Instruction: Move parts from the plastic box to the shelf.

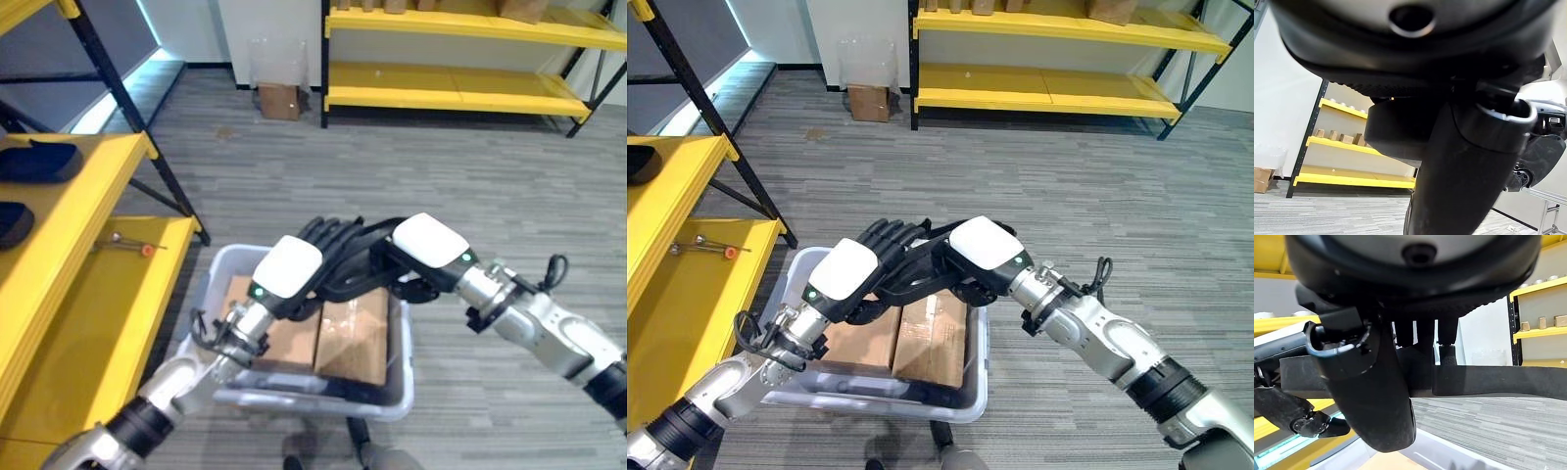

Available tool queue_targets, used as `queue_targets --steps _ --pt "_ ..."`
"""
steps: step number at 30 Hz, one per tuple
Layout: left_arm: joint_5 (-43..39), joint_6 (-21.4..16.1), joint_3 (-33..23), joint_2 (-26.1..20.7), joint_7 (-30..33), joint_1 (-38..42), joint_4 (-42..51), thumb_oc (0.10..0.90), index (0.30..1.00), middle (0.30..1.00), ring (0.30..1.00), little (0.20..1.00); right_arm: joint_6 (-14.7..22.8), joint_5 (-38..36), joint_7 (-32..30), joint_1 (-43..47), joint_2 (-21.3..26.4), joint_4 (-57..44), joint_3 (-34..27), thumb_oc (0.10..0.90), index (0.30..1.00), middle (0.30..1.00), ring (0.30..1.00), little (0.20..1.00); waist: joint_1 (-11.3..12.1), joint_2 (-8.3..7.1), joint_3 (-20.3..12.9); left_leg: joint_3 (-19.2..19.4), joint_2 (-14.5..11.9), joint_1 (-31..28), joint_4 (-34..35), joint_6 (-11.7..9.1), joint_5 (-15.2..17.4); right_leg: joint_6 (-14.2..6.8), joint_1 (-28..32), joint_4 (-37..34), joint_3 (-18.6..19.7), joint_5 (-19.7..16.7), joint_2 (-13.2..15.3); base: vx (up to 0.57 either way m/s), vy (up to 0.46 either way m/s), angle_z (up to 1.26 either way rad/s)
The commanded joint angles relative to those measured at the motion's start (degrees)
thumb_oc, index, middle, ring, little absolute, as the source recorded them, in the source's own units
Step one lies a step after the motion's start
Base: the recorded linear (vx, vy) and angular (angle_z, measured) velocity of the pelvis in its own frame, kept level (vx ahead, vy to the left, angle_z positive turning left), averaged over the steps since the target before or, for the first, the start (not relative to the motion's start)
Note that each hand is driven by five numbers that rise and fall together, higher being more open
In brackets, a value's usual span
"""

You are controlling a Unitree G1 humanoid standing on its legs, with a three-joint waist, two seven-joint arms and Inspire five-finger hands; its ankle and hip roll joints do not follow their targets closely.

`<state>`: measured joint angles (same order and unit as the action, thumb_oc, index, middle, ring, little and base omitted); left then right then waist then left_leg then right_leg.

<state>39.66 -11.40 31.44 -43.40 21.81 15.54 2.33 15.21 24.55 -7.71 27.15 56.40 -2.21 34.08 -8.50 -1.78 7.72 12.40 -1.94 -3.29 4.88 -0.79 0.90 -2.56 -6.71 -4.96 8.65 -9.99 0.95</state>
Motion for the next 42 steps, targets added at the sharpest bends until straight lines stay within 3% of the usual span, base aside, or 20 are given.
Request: queue_targets --steps 1,5,6,7,8,32,34,37,42 --pt "0.27 -1.83 3.09 0.2 1.79 9.06 -0.05 0.9 1.0 1.0 1.0 1.0 2.17 -5.53 -4.32 11.4 -2.36 -4.95 -2.23 0.4 0.3 0.3 0.3 0.3 0.53 -0.52 -4.79 -2.16 -2.06 1.31 0.12 -1.63 0.85 -4.27 2.56 4.81 -1.13 11.01 1.36 0.0 0.0 0.0" --pt "0.01 -1.91 3.51 0.11 1.61 9.44 -0.13 0.9 1.0 1.0 1.0 1.0 2.33 -6.45 -4.35 11.91 -3.06 -5.57 -2.2 0.4 0.3 0.3 0.3 0.3 0.52 -0.4 -4.83 -2.17 -2.04 1.25 0.12 -1.63 0.88 -4.19 2.53 4.83 -1.06 11.03 1.32 0.0 0.0 0.0" --pt "-0.03 -1.95 3.55 0.12 1.54 9.45 -0.14 0.849 0.929 0.929 0.929 0.929 2.35 -6.55 -4.31 11.97 -3.18 -5.61 -2.17 0.4 0.3 0.3 0.3 0.3 0.54 -0.38 -4.83 -2.19 -2.04 1.23 0.12 -1.63 0.89 -4.17 2.55 4.84 -1.07 11.05 1.29 0.0 0.0 0.0" --pt "-0.1 -1.98 3.64 0.14 1.38 9.45 -0.32 0.484 0.418 0.418 0.418 0.418 2.26 -6.83 -4.12 11.9 -3.19 -5.61 -2.14 0.4 0.3 0.3 0.3 0.3 0.52 -0.31 -4.83 -2.2 -2.04 1.18 0.12 -1.63 0.9 -4.13 2.56 4.92 -1.12 11.11 1.27 0.0 0.0 0.0" --pt "-0.11 -1.98 3.63 0.14 1.4 9.45 -0.27 0.4 0.3 0.3 0.3 0.3 2.26 -6.89 -4.07 11.92 -3.36 -5.63 -2.09 0.4 0.3 0.3 0.3 0.3 0.55 -0.3 -4.85 -2.2 -2.05 1.17 0.12 -1.62 0.92 -4.12 2.58 4.91 -1.11 11.14 1.28 0.0 0.0 0.0" --pt "-1.95 -1.84 2.64 1.05 0.47 8.05 -0.46 0.4 0.3 0.3 0.3 0.3 1.47 -6.75 -4.55 10.19 -5.04 -5.6 -3.67 0.4 0.3 0.3 0.3 0.3 0.44 0.1 -5.09 -2.34 -1.92 1.05 0.12 -1.54 1.05 -4.0 2.93 4.7 -1.15 11.22 1.43 0.0 0.0 0.0" --pt "-2.18 -1.62 2.12 1.24 0.57 7.79 -0.59 0.4 0.3 0.3 0.3 0.3 1.21 -7.05 -5.08 8.74 -5.74 -5.5 -5.1 0.9 1.0 1.0 1.0 1.0 0.3 0.22 -5.07 -2.32 -1.94 1.01 0.12 -1.53 1.04 -3.97 2.95 4.75 -1.09 11.22 1.43 0.0 0.0 0.0" --pt "-2.2 -1.49 1.83 1.48 0.56 7.55 -0.77 0.4 0.3 0.3 0.3 0.3 1.05 -7.13 -5.3 7.39 -6.19 -5.8 -6.43 0.9 1.0 1.0 1.0 1.0 0.21 0.3 -5.12 -2.31 -1.94 0.91 0.12 -1.51 1.05 -3.95 3.0 4.77 -1.1 11.24 1.43 0.0 0.0 0.0" --pt "-1.88 -1.16 -0.97 1.17 0.64 5.21 -0.55 0.4 0.3 0.3 0.3 0.3 1.62 -7.69 -6.3 0.45 -5.56 -10.81 -13.64 0.9 1.0 1.0 1.0 1.0 -0.65 0.83 -5.33 -2.17 -1.93 0.89 0.12 -1.52 1.04 -3.9 2.83 4.89 -0.8 11.27 1.34 0.0 0.0 0.0"
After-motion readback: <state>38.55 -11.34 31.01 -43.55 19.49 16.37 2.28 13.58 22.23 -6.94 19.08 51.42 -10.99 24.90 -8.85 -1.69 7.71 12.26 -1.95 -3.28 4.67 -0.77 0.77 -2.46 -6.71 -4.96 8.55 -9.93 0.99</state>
